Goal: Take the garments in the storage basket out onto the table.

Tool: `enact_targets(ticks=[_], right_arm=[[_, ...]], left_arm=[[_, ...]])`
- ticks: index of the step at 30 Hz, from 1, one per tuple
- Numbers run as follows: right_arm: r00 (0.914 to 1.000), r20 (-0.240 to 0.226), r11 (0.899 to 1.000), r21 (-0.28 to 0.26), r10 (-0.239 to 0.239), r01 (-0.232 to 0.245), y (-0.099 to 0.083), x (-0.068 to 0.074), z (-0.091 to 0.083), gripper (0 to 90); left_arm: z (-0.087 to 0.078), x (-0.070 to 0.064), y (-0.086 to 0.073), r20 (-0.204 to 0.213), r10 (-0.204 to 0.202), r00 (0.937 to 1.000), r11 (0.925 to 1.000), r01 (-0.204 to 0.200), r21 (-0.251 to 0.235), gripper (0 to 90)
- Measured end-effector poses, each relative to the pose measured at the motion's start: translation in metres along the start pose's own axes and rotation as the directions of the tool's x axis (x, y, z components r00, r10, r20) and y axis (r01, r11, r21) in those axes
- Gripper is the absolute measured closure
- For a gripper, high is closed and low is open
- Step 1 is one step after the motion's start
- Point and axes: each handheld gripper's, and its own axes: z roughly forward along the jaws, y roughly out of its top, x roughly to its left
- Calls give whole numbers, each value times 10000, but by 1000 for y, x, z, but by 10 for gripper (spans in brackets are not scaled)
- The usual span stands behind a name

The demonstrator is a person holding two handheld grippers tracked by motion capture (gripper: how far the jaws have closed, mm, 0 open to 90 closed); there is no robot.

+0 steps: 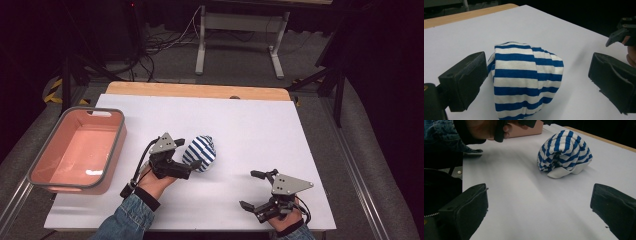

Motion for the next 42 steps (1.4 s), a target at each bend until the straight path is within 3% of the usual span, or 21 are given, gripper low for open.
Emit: enact_targets(ticks=[11, 21, 31, 42], right_arm=[[10000, 20, 10000, -38, 0, 0, 0, 0, -1, 20], [10000, 36, 10000, -54, 5, -5, 0, 1, -1, 20], [10000, 19, 10000, -84, 52, -51, 0, 0, -1, 18], [10000, 7, 9999, -110, 79, -79, 0, 1, 0, 7]], left_arm=[[-11, -4, 6, 439, -7, 9990, 9999, 13, -135, 32], [-29, -1, 10, 894, 274, 9956, 9996, -270, -48, 32], [-52, 0, 4, 795, 629, 9948, 9977, -647, 199, 25], [-83, 8, -17, 572, 822, 9950, 9964, -833, 174, 19]])
